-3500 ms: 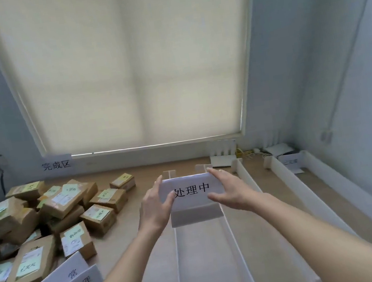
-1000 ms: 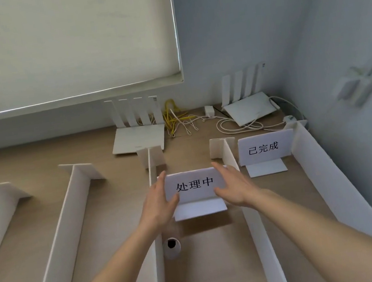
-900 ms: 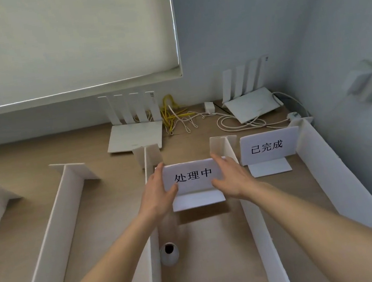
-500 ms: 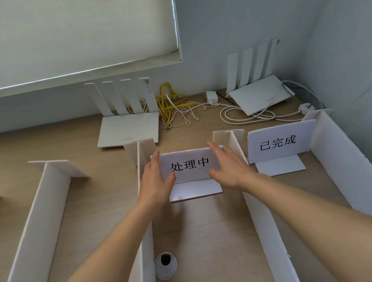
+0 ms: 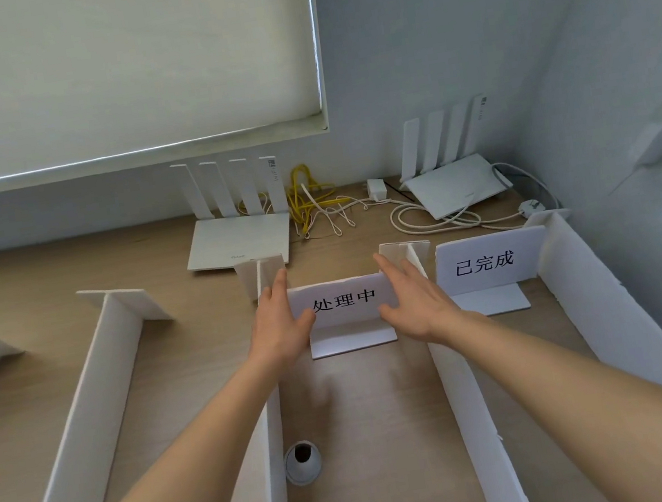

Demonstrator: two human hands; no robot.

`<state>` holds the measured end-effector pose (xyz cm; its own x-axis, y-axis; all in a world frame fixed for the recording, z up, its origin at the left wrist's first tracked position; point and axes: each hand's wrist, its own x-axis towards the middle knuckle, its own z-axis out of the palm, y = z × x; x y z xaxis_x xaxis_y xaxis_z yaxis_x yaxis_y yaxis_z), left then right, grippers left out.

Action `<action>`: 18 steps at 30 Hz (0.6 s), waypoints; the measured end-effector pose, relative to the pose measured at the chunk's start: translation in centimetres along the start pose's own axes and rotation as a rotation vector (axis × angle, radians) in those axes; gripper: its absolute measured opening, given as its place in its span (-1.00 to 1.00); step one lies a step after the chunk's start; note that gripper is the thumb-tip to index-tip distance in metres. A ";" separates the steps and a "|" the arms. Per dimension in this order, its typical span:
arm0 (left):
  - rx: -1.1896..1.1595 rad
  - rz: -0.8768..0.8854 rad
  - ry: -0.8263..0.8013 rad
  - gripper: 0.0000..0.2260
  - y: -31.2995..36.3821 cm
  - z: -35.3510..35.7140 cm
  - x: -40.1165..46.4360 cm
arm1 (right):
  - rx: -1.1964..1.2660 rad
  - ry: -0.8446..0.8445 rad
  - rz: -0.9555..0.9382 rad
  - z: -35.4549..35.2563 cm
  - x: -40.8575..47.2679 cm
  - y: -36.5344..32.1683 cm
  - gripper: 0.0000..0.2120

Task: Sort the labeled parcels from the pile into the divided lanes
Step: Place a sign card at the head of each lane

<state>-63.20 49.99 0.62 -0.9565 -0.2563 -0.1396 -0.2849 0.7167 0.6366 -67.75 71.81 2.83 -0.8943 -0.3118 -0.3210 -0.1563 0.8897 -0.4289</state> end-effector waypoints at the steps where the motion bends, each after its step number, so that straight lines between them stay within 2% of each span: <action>1: 0.005 0.011 0.003 -0.27 0.3 -0.8 -0.5 | -0.017 0.002 0.002 -0.5 -0.7 -0.3 -0.20; 5: 0.015 0.071 0.050 -0.33 1.2 -4.9 -3.1 | -0.091 0.035 0.002 -2.7 -3.9 -2.4 -0.21; 9: 0.041 0.150 0.137 -0.38 0.9 -11.9 -7.9 | -0.186 0.047 -0.038 -4.7 -8.2 -7.7 -0.22; 12: 0.117 0.154 0.228 -0.38 -0.8 -19.4 -12.4 | -0.248 0.090 -0.116 -6.2 -12.1 -14.6 -0.23; 18: 0.206 0.077 0.411 -0.38 -6.5 -37.2 -26.4 | -0.322 0.196 -0.347 -7.2 -22.9 -33.0 -0.25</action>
<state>-33.78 27.92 28.36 -0.8827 -0.4035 0.2410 -0.2607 0.8470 0.4632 -45.13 51.93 30.38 -0.8237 -0.5663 -0.0281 -0.5518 0.8121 -0.1898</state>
